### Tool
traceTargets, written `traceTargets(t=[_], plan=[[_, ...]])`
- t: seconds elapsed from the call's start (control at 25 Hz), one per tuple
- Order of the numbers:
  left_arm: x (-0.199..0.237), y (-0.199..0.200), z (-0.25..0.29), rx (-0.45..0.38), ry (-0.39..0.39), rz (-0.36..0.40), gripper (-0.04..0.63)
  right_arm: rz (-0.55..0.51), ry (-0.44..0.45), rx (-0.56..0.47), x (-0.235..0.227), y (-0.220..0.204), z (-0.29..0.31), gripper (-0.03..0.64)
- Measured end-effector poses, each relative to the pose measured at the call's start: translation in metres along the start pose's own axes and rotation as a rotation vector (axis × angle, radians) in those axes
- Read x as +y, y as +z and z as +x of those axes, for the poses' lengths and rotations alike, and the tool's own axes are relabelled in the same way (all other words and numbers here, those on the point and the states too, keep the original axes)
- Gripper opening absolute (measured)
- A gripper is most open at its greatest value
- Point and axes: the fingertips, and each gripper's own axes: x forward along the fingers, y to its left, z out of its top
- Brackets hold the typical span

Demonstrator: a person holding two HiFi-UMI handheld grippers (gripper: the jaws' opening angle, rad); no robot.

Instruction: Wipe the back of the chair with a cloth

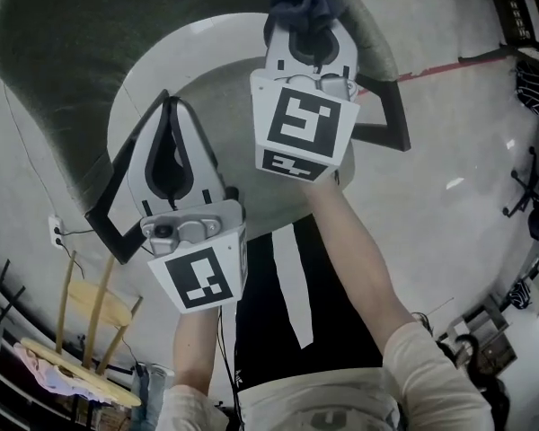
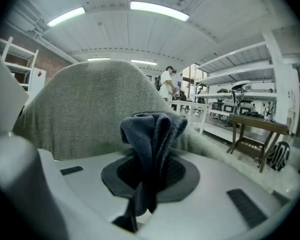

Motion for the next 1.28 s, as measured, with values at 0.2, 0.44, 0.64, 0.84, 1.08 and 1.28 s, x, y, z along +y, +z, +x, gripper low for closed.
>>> traceTargets(t=[0.2, 0.44, 0.64, 0.84, 1.08, 1.28], plan=[[-0.019, -0.004, 0.005, 0.012, -0.055, 0.004, 0.016, 0.023, -0.091, -0.01, -0.026, -0.005, -0.018, 0.058], [-0.037, -0.014, 0.009, 0.02, -0.107, 0.001, 0.015, 0.01, -0.168, -0.027, -0.049, -0.012, -0.039, 0.058], [-0.049, -0.02, 0.011, 0.028, -0.158, 0.002, 0.015, -0.01, -0.212, -0.046, -0.055, -0.013, -0.056, 0.057], [-0.062, -0.021, 0.02, 0.027, -0.178, -0.004, 0.017, -0.036, -0.22, -0.04, -0.065, -0.017, -0.061, 0.057], [-0.068, -0.015, 0.02, 0.017, -0.192, -0.012, 0.016, -0.039, -0.224, -0.021, -0.065, -0.019, -0.069, 0.057], [-0.069, -0.01, 0.023, 0.005, -0.188, -0.018, 0.017, -0.037, -0.233, -0.009, -0.07, -0.022, -0.068, 0.057]])
